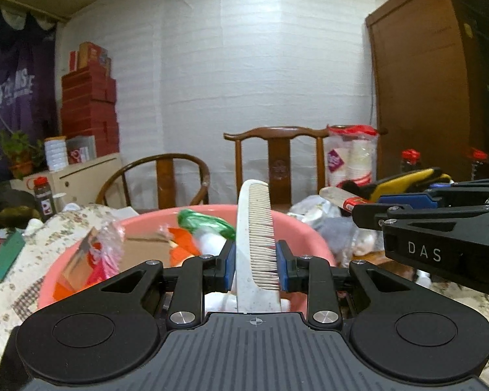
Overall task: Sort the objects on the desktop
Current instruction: 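Carry the comb and the red lighter over the pink basin, then open both grippers over the basin to drop comb and lighter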
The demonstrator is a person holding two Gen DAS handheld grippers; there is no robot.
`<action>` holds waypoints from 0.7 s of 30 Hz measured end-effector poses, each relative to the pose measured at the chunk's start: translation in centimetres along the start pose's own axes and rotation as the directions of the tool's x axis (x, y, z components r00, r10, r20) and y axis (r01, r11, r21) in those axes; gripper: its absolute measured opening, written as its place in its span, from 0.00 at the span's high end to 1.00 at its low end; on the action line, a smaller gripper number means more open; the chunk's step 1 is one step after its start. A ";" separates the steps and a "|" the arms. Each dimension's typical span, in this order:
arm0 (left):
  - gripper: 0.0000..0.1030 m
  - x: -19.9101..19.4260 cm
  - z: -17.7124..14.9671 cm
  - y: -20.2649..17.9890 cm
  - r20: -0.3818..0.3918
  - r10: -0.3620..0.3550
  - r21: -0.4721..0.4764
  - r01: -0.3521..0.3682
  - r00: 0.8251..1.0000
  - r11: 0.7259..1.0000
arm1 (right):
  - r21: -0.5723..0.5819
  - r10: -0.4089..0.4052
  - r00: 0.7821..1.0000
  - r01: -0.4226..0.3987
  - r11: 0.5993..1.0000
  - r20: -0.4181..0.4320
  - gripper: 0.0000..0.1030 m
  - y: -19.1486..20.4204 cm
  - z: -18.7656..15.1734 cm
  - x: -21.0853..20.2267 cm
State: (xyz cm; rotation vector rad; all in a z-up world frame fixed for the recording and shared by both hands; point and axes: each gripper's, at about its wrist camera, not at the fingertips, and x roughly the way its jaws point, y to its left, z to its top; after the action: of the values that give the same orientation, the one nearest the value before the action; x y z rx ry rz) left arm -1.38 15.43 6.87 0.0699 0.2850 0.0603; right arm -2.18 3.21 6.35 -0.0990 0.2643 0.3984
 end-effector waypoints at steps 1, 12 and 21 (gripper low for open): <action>0.77 0.1 0.1 0.3 0.001 0.006 -0.002 -0.006 1.000 1.000 | 0.002 0.005 1.000 -0.005 1.000 0.001 0.75 0.2 0.2 0.2; 0.76 3.3 0.7 4.5 -0.023 0.069 -0.016 -0.069 0.997 0.997 | 0.038 0.066 0.998 -0.065 0.997 -0.016 0.75 1.9 2.0 5.7; 0.76 6.5 0.7 7.6 -0.076 0.096 -0.036 -0.099 0.992 0.994 | 0.062 0.116 0.991 -0.111 0.992 -0.072 0.75 3.7 2.2 11.3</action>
State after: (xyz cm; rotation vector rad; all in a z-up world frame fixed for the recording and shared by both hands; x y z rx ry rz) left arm 4.62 23.37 6.31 0.0417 0.3549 0.1660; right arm 6.95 11.10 5.22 -0.0420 0.3567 0.5003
